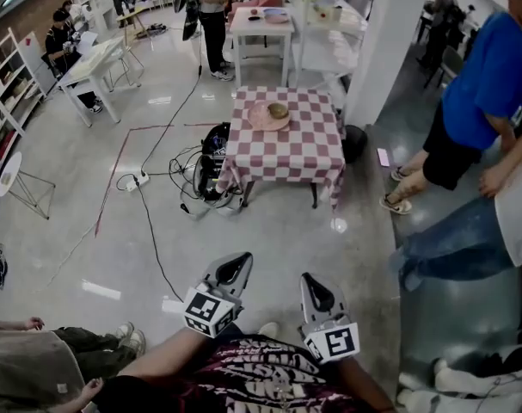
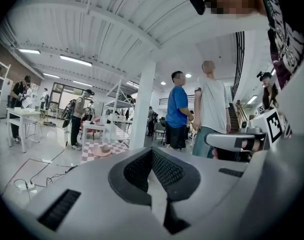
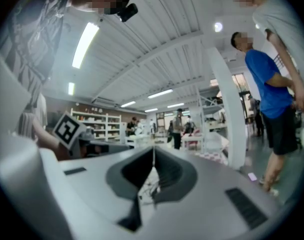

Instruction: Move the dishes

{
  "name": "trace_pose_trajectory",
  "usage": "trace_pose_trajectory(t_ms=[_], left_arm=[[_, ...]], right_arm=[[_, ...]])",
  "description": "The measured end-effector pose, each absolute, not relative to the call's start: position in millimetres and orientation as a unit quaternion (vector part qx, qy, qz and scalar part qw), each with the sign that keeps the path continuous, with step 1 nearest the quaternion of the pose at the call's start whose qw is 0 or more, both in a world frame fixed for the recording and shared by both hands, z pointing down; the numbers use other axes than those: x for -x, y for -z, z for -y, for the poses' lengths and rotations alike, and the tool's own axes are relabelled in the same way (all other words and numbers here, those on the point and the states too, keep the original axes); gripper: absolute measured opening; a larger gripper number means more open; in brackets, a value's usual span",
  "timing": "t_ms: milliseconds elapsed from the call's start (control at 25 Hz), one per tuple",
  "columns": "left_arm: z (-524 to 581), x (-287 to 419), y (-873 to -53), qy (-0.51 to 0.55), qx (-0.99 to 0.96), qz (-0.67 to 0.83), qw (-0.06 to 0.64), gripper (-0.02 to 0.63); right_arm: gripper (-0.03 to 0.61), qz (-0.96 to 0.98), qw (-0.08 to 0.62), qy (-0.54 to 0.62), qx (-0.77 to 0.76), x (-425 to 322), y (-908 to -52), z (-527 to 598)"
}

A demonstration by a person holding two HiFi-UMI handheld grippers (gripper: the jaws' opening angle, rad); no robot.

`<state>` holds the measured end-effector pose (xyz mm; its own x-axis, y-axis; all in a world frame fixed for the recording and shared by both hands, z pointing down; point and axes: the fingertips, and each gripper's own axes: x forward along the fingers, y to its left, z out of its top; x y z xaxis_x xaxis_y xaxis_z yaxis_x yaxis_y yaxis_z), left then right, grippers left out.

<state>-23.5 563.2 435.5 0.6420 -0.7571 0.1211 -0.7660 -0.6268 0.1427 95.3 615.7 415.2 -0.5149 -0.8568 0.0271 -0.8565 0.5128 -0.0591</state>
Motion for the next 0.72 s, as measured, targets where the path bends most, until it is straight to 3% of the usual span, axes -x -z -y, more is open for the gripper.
trace_pose_trajectory(t_ms=[720], left_arm=[[-573.7, -17.7, -442.0, -0.033, -0.921, 0.374, 0.103, 0.026]], right_arm=[[0.034, -0.852, -0.004, 0.051, 0.52, -118.5, -426.3, -627.2]])
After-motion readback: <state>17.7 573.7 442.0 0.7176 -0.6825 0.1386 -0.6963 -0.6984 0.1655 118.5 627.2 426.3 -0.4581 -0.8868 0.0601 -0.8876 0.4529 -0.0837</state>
